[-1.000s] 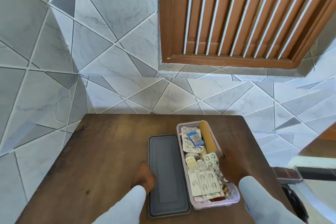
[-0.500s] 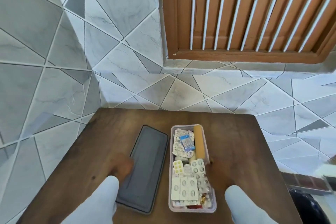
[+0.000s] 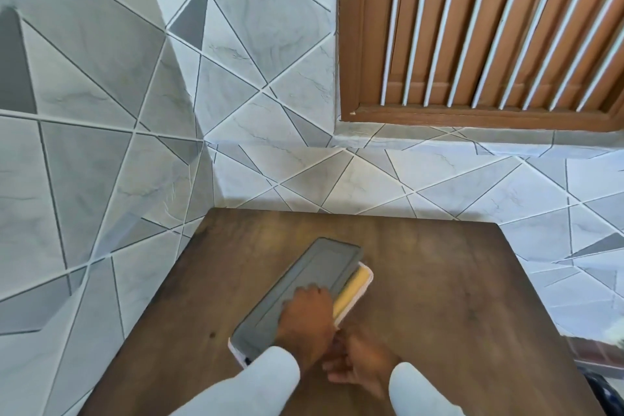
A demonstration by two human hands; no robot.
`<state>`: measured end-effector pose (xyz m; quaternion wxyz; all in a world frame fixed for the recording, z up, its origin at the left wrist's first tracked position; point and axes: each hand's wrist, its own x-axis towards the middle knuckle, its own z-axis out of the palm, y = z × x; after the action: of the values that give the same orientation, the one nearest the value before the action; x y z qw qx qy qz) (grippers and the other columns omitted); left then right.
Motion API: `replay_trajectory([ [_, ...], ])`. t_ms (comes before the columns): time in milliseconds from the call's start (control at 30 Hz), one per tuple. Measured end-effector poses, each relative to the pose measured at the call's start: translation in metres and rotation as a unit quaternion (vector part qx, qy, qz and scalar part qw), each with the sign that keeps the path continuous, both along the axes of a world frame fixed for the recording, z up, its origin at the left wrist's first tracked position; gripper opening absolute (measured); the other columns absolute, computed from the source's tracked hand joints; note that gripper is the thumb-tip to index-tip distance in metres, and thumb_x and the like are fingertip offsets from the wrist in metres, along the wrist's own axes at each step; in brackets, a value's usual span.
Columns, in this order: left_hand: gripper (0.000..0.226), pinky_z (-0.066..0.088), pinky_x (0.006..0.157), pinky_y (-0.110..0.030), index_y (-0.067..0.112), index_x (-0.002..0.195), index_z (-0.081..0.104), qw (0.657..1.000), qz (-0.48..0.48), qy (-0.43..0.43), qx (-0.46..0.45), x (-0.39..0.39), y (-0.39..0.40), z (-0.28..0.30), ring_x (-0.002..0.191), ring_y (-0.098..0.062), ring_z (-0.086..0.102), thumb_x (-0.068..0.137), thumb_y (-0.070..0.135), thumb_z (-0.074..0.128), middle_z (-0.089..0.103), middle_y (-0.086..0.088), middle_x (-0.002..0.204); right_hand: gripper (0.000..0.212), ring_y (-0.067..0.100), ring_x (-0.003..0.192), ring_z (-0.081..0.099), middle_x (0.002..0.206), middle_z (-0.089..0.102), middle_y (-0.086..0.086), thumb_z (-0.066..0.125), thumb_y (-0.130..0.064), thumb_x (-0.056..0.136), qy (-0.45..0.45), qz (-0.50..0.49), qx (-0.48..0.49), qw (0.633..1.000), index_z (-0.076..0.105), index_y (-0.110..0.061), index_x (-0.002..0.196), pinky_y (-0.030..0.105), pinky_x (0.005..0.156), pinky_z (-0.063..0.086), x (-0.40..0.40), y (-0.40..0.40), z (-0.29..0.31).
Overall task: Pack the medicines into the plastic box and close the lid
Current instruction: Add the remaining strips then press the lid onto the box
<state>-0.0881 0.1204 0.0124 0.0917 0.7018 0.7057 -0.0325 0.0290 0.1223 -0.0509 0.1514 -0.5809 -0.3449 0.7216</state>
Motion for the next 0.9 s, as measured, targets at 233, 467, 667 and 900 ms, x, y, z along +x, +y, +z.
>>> replay_trajectory([
  [233, 0.044, 0.039, 0.103, -0.050, 0.013, 0.139, 0.038, 0.997, -0.060, 0.018, -0.046, -0.001, -0.032, -0.026, 0.125, -0.036, 0.042, 0.096, 0.014, 0.049, 0.041, -0.015, 0.141, 0.037, 0.033, 0.075, 0.064, 0.074, 0.064, 0.017, 0.039, -0.021, 0.095, -0.220, -0.141, 0.184, 0.948, 0.060, -0.009, 0.067, 0.041, 0.071, 0.051, 0.027, 0.046, 0.017],
  [467, 0.049, 0.039, 0.105, -0.049, 0.012, 0.140, 0.036, 0.999, -0.027, -0.009, -0.032, -0.010, -0.032, -0.021, 0.125, -0.037, 0.046, 0.096, 0.018, 0.057, 0.043, -0.016, 0.141, 0.045, 0.037, 0.121, 0.053, 0.130, 0.059, 0.018, 0.059, -0.035, 0.092, -0.293, 0.004, 0.285, 0.913, 0.058, -0.005, 0.126, 0.038, 0.102, 0.040, 0.026, 0.096, 0.036],
  [667, 0.041, 0.040, 0.101, -0.052, 0.003, 0.135, 0.041, 0.999, -0.014, 0.000, -0.031, -0.004, -0.026, -0.006, 0.120, -0.042, 0.048, 0.096, 0.010, 0.052, 0.048, -0.025, 0.134, 0.024, 0.045, 0.109, 0.057, 0.114, 0.063, 0.032, 0.052, -0.009, 0.092, -0.390, -0.027, 0.338, 0.856, 0.067, 0.007, 0.102, 0.046, 0.099, 0.042, 0.009, 0.117, 0.010],
  [900, 0.036, 0.042, 0.098, -0.051, 0.006, 0.131, 0.044, 0.999, 0.016, -0.008, -0.047, -0.024, -0.023, -0.012, 0.117, -0.041, 0.048, 0.096, 0.011, 0.052, 0.049, -0.021, 0.132, 0.019, 0.039, 0.100, 0.058, 0.112, 0.063, 0.019, 0.054, -0.014, 0.091, -0.373, 0.038, 0.360, 0.854, 0.062, -0.013, 0.108, 0.042, 0.091, 0.047, 0.002, 0.126, 0.016],
])
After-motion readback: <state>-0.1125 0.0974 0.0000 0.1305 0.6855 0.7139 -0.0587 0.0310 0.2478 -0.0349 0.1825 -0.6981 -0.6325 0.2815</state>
